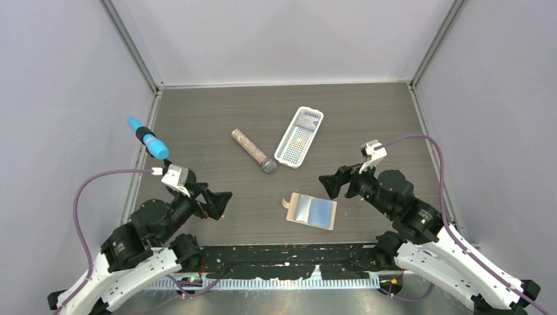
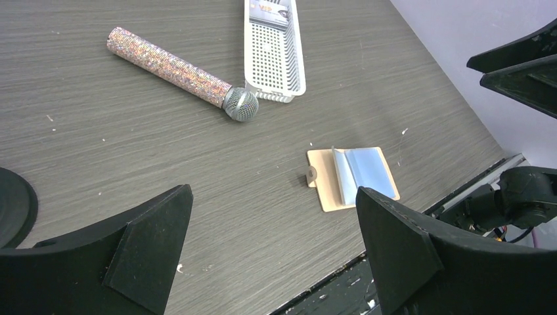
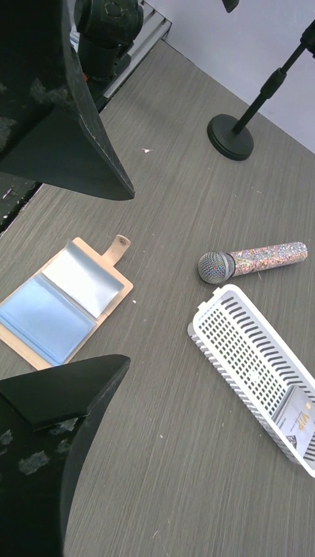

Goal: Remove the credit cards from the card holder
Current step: Reset both arms

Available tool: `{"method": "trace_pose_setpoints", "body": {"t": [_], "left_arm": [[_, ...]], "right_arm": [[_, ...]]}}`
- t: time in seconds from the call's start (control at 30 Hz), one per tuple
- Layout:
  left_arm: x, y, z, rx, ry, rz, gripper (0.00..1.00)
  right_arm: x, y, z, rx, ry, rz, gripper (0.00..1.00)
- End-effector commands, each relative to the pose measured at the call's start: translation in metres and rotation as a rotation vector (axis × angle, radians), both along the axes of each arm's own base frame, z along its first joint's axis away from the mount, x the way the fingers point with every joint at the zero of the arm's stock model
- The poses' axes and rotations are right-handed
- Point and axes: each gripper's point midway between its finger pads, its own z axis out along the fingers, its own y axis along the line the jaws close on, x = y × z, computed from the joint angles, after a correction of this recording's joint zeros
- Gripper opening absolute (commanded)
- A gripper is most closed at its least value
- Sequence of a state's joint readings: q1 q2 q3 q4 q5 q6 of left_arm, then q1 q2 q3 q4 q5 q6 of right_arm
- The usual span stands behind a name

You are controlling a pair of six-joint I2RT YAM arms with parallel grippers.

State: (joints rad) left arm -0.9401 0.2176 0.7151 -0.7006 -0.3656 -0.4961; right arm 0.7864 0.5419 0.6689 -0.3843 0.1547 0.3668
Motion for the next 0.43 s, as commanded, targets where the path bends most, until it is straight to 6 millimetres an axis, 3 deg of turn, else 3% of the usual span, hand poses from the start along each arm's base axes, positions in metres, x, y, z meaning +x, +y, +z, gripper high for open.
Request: {"method": "trace_pose_setpoints", "body": {"t": [0.0, 0.4], "left_arm": [[0.0041, 0.0021, 0.0104, -0.057, -0.032, 0.032, 1.00], [0.0046, 0.0011, 0.0109, -0.045, -0.039, 0.025, 1.00]], "right_arm": [[0.0034, -0.0043, 0.0175, 0.024, -0.048, -0.028, 0.95], [0.0044, -0.0059, 0.0202, 0.026, -0.055, -0.037, 0.95]]}}
